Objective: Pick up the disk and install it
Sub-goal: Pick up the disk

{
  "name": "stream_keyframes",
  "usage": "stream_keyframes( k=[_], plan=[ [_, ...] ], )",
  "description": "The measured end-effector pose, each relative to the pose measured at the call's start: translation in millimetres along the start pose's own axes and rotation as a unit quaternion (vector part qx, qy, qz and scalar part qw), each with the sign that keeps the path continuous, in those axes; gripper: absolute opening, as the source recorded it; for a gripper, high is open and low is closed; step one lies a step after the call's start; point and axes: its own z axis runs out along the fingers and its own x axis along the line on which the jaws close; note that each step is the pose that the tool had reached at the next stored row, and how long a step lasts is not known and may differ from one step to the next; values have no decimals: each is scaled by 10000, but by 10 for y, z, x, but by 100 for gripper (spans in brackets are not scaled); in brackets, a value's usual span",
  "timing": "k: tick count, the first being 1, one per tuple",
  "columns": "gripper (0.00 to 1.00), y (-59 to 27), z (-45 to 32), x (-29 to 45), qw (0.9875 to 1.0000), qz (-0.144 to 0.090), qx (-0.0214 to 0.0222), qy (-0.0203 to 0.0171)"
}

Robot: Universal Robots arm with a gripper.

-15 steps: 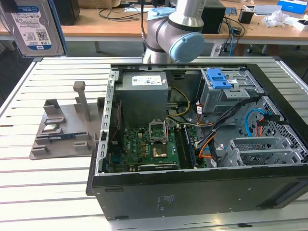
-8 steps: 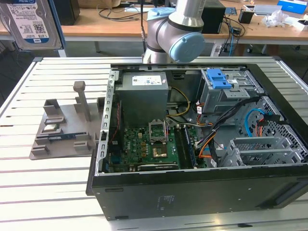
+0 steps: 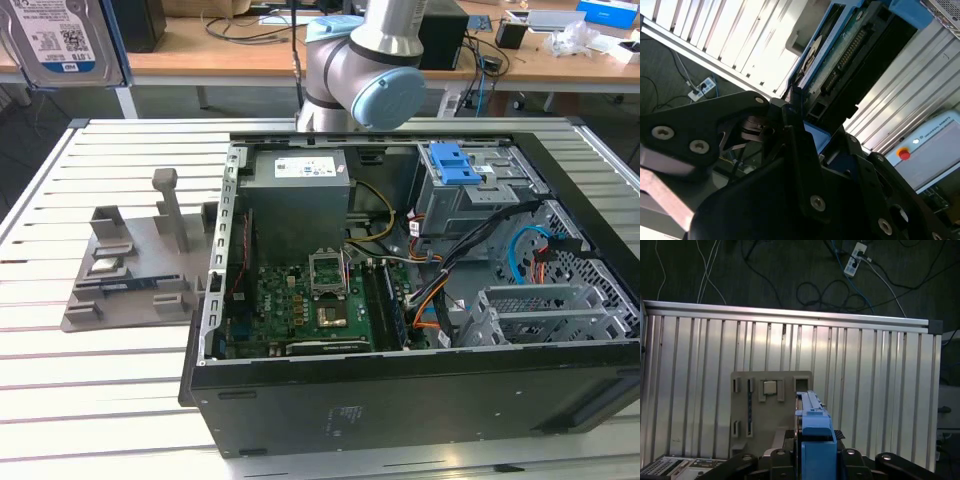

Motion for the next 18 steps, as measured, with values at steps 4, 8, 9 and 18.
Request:
stream_keyframes(
  k=[4, 8, 9, 18],
  plan=[
    [37, 4, -115, -2, 10000, 0, -1, 0],
    [37, 5, -145, -3, 10000, 1, 1, -21],
    [37, 5, -144, -3, 10000, 0, 1, -22],
    [37, -134, -149, 38, 10000, 0, -1, -22]
  ],
)
